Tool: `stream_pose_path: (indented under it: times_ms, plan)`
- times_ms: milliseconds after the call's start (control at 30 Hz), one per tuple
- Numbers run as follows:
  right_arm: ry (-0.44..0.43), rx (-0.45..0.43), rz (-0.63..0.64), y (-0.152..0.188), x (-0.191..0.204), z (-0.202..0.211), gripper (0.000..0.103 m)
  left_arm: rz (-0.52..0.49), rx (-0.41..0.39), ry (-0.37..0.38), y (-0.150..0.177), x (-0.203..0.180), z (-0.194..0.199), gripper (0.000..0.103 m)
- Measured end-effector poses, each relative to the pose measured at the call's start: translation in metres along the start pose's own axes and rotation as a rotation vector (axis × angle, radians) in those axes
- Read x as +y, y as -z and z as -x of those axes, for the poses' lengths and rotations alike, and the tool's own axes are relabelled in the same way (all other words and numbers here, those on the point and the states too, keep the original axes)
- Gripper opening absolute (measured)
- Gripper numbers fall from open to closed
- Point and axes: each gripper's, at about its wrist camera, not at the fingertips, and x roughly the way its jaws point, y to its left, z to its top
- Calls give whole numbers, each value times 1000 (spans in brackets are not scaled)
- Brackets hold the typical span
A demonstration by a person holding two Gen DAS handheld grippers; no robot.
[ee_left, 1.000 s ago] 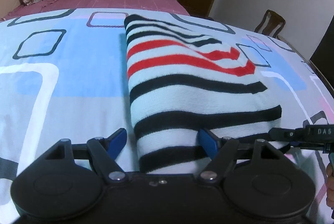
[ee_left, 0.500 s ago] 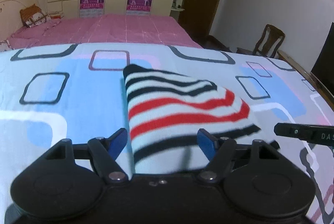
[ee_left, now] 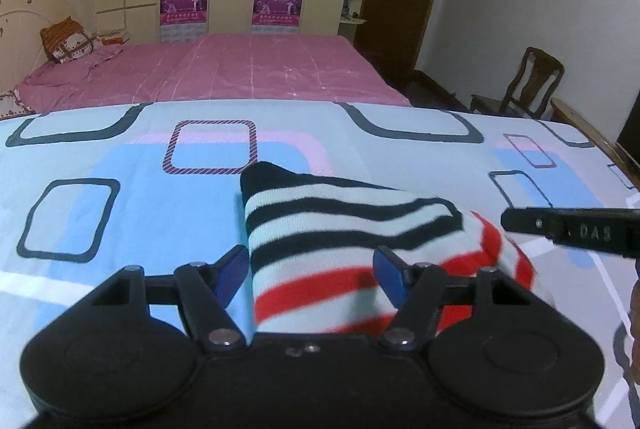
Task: Fold small clothes
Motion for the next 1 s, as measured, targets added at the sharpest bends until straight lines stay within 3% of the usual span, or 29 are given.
stream_pose_path:
  times_ms: [233,400,533,767,1000]
  plan:
    - [16,44,-13,-7,-3,-47,27,25,19,-8,-6,1,-35,64]
    - [120,69,65,11,-10,-71,27,24,48,-30,11,9,-49,69]
    - [144,62,131,14,-3,-73,27,41,65,-26,4,11,-50,69]
    - [155,49,130,18,-8,-81,27,42,78,-51,1,11,-56,71]
    - [105,40,70,9,-11,-65,27,37,72,-66,1,11,-53,73]
